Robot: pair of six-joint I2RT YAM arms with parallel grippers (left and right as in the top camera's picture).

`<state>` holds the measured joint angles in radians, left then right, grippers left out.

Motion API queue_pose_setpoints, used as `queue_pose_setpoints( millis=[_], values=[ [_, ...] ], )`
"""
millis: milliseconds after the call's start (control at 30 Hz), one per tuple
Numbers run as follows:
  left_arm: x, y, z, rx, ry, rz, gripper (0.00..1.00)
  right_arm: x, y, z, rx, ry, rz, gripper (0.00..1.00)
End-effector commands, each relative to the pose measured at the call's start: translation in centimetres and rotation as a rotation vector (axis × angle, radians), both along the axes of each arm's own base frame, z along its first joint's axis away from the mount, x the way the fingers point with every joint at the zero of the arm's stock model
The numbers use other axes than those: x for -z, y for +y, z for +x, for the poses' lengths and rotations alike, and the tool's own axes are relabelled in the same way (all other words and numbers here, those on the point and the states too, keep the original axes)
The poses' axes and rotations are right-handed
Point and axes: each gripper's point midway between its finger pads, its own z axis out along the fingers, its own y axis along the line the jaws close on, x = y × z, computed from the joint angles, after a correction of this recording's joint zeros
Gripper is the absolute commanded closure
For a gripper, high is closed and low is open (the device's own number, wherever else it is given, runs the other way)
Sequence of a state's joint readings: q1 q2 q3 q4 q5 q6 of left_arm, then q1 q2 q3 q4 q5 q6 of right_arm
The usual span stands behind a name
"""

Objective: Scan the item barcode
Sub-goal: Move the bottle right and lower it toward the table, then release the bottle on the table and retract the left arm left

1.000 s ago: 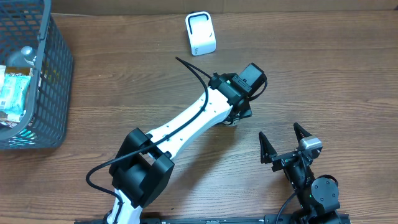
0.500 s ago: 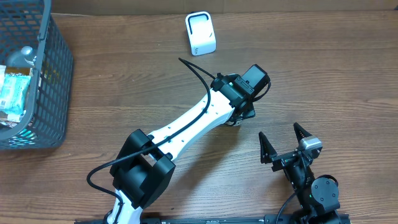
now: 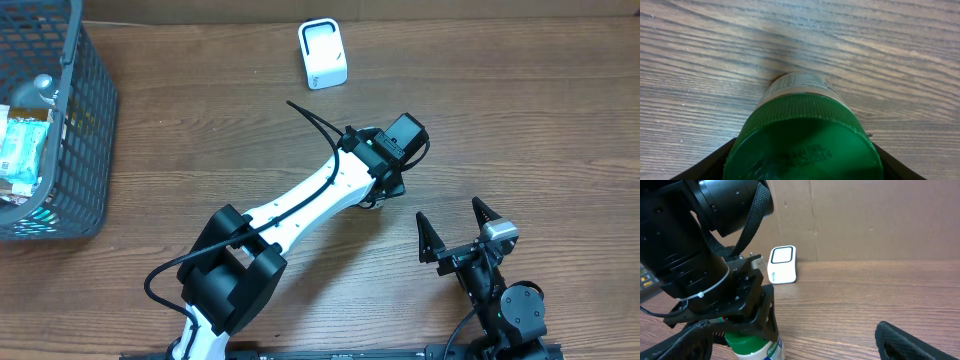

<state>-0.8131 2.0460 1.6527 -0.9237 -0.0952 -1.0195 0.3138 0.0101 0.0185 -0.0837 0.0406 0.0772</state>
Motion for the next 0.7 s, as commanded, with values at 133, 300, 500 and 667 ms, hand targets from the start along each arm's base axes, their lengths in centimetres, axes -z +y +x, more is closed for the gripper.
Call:
queue_pose_setpoints(
  millis=[133,300,500,667],
  values=[
    [-0.3,0.5,0.4,-0.005,-0.040,0.036,0.34,0.3,-0.1,0.1,0.005,-0.001,-0.007,0.00],
    [0.4,1.1,0.0,-0.006,-0.026,0.059,0.32,0.3,-0.1,0.1,0.005,-0.001,-0.007,0.00],
    [1.1,1.6,-0.4,-0.006,-0.013,0.074,0.27,0.3,-0.1,0.1,0.005,-0.001,-0.007,0.00],
    [1.2,1.5,-0.4,-0.006,-0.016,0.072,0.06,0.3,-0.1,0.1,0.005,-0.001,-0.007,0.00]
  ],
)
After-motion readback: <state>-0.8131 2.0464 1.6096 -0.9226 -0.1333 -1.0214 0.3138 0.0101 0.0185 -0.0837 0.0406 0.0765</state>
